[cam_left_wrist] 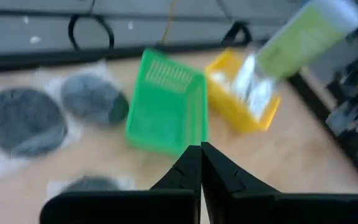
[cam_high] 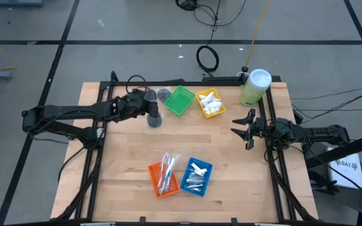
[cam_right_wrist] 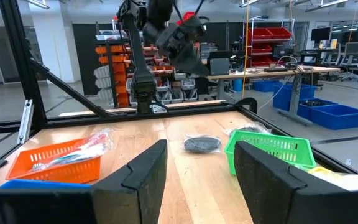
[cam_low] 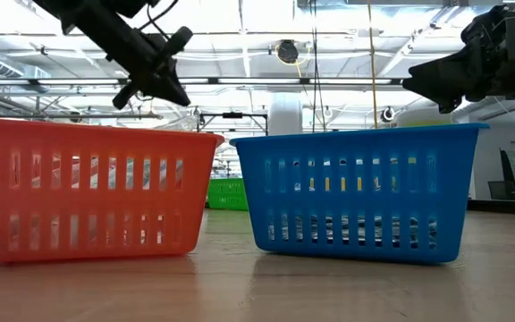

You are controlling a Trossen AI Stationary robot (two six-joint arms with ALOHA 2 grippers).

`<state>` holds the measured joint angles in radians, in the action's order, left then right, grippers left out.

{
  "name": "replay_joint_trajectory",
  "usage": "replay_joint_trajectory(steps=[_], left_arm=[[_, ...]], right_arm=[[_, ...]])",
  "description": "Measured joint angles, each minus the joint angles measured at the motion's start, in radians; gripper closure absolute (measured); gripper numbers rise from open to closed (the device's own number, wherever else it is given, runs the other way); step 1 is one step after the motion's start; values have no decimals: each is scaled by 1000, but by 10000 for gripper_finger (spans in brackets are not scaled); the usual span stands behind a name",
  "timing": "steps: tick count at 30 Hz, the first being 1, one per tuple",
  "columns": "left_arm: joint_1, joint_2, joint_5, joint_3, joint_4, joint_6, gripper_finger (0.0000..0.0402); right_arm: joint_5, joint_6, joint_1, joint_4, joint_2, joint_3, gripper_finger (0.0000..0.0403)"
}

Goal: Pick & Place Travel size toiletries
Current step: Put the black hairbrush into the green bin

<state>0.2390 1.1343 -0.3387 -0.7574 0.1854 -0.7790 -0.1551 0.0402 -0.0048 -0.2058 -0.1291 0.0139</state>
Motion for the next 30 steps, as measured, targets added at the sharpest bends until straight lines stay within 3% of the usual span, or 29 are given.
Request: replay_joint_trajectory(steps=[5,8,11,15,22,30], left_arm=[[1,20,27,0,225,-121,389],[1,58,16,11,414,-242,359],[1,96,14,43,488,-335,316],[1,149,40,100,438,-337,249],[0,226,83,137,287,-165,142],[10,281,76,137,202,-158,106]], right_arm=[[0,0,0,0,0,0,226],[0,0,0,0,0,0,225],[0,0,0,0,0,0,227],[0,0,0,0,0,0,229],[0,0,0,0,0,0,226],[0,0,0,0,0,0,227]])
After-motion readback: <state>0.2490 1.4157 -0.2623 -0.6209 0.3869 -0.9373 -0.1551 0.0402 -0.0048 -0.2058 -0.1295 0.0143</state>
